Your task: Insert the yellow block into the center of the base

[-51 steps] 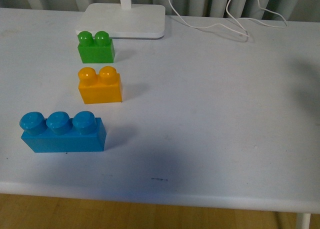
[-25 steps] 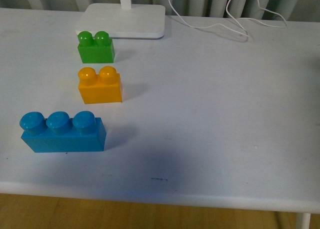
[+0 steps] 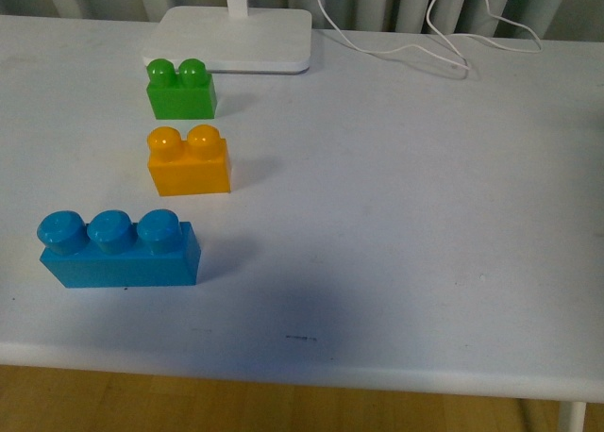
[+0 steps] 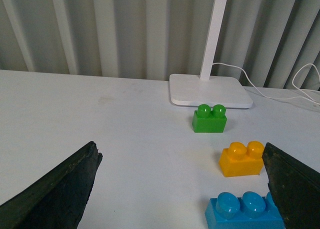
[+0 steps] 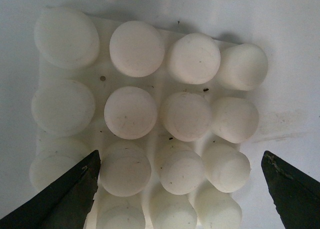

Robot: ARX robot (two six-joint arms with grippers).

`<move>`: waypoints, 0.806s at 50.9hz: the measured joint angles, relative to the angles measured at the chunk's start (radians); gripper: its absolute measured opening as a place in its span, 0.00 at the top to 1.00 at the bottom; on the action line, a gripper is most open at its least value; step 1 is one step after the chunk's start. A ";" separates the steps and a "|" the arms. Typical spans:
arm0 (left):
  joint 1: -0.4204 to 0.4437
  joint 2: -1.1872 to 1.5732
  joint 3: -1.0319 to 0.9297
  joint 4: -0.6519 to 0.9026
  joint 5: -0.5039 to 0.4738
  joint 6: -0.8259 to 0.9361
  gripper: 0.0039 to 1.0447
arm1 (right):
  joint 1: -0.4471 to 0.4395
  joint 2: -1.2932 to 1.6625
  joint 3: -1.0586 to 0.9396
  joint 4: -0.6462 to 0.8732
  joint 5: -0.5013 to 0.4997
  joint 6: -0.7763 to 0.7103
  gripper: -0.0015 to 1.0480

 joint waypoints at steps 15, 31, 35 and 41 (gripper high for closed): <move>0.000 0.000 0.000 0.000 0.000 0.000 0.06 | 0.014 0.023 0.006 -0.063 -0.116 0.202 0.09; 0.000 0.000 0.000 0.000 0.000 0.000 0.06 | 0.123 -0.011 -0.078 -0.005 -0.115 0.277 0.09; 0.000 0.000 0.000 0.000 0.000 0.000 0.06 | 0.165 -0.024 -0.104 0.017 -0.113 0.305 0.09; 0.000 0.000 0.000 0.000 0.000 0.000 0.06 | 0.250 -0.044 -0.146 0.060 -0.096 0.381 0.09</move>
